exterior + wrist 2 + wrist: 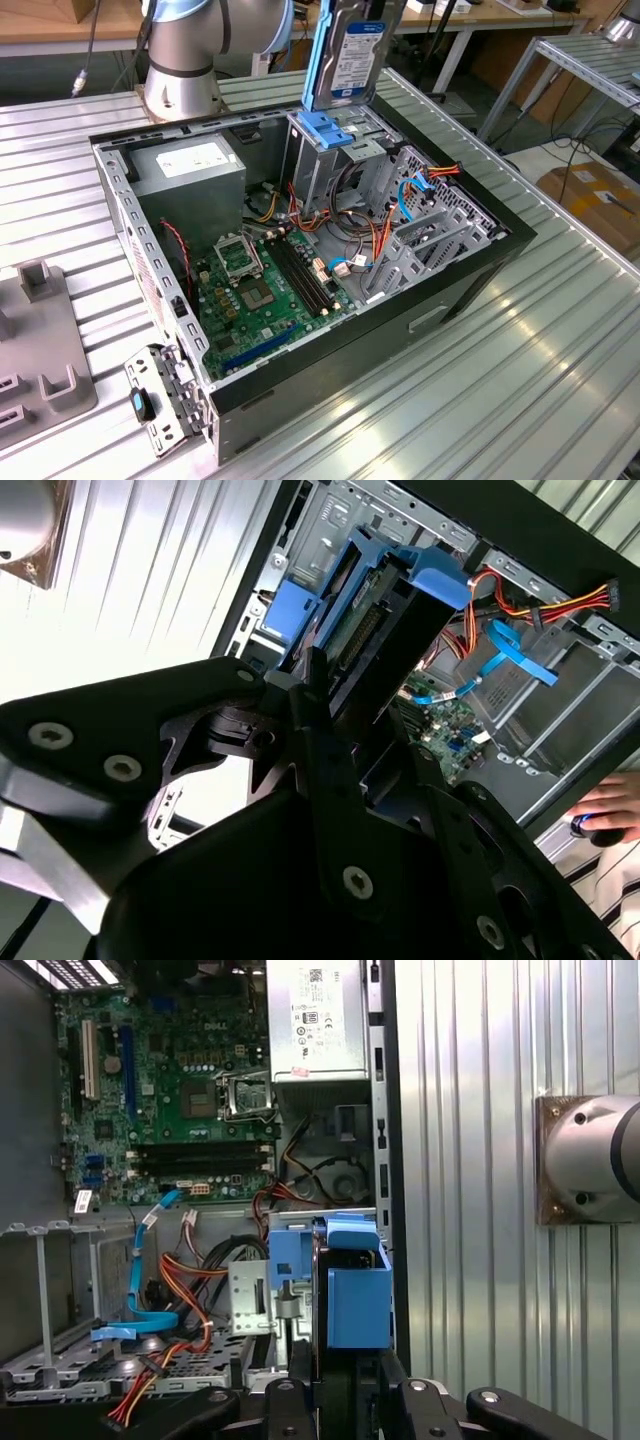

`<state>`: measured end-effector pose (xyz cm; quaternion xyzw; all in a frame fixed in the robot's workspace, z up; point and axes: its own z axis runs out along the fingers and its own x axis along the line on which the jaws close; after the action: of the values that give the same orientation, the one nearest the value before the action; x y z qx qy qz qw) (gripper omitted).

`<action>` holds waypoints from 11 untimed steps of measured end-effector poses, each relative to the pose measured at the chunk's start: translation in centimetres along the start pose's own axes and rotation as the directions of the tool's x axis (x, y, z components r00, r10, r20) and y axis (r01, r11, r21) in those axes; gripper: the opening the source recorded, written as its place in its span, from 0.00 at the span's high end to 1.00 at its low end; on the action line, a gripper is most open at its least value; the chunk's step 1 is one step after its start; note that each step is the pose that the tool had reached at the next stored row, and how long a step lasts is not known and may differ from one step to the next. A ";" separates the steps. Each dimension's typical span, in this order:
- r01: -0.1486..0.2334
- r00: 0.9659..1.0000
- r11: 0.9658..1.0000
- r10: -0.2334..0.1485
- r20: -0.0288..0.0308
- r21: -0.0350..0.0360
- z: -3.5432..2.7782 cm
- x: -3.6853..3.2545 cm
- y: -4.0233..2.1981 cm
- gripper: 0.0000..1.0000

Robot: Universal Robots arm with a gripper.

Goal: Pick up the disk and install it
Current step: 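Pick up the disk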

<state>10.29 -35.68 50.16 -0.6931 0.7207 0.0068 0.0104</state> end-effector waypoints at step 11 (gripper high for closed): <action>0.000 1.000 1.000 0.000 0.000 0.000 -0.01 0.66 -0.19 0.65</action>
<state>10.45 -36.34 50.16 -0.6931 0.7207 0.0068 0.0104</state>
